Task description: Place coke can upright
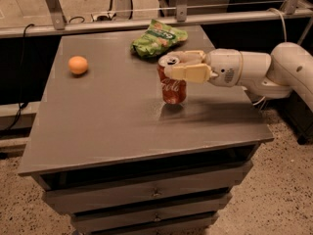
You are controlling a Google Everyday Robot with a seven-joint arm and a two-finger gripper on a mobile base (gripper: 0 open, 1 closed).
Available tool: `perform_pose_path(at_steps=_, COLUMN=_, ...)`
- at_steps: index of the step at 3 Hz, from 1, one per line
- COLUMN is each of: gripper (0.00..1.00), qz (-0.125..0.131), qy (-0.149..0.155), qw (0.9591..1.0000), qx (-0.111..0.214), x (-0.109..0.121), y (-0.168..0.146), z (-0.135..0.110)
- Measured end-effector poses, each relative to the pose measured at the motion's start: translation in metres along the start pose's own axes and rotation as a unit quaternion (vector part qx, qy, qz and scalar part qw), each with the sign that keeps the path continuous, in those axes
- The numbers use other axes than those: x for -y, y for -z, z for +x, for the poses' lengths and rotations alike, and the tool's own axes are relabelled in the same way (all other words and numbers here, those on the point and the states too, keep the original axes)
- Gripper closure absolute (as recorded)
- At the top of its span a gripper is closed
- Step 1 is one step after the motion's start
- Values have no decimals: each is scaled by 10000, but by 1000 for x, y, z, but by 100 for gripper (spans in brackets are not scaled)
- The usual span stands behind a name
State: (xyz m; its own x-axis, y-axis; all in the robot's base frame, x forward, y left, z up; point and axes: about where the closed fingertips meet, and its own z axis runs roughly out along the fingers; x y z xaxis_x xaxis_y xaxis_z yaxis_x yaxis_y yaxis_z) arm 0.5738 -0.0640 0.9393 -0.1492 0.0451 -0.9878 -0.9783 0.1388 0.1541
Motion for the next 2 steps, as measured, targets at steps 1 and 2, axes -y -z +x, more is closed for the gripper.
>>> perform_pose_path(at_steps=1, gripper=82, qz=-70, qy=-68, qw=9992, qx=383, x=-2, y=4, z=10)
perform_pose_path(at_steps=2, gripper=58, qz=-127, qy=-29, qw=9982, qx=577, x=-4, y=8, z=16)
